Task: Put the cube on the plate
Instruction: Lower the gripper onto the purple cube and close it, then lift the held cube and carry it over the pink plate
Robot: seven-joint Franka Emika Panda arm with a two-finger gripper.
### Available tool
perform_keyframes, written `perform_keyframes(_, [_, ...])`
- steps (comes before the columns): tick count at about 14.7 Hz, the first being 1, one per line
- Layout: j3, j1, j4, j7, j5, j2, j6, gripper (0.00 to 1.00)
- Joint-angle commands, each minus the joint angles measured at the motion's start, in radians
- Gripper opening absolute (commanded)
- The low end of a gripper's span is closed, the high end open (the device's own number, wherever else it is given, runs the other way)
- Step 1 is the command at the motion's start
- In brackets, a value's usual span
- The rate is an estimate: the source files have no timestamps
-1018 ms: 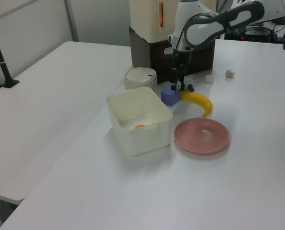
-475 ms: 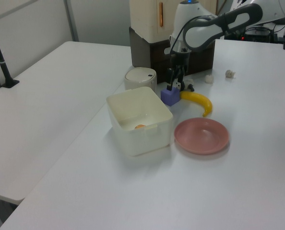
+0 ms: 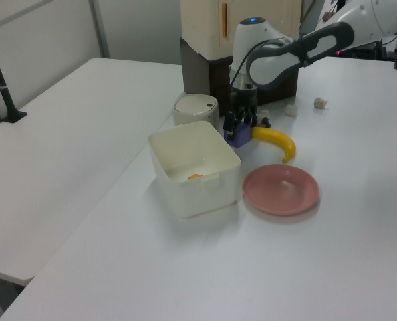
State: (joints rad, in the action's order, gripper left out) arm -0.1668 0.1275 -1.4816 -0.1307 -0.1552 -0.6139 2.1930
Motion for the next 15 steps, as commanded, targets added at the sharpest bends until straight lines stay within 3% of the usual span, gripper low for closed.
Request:
perform_keyframes(1, [-0.03, 0.024, 0.026, -0.044, 0.011, -0.015, 0.016, 0.88])
perform_keyframes(4, [-0.031, 0.024, 0.026, -0.041, 0.011, -0.014, 0.011, 0.34])
perform_keyframes(6, [-0.045, 0.024, 0.027, -0.04, 0.009, -0.001, 0.002, 0.14])
perform_keyframes(8, [-0.054, 0.024, 0.027, -0.02, 0.009, 0.026, -0.048, 0.09])
perform_keyframes(15, [-0.062, 0.001, 0.027, 0.247, -0.026, 0.17, -0.34, 0.12])
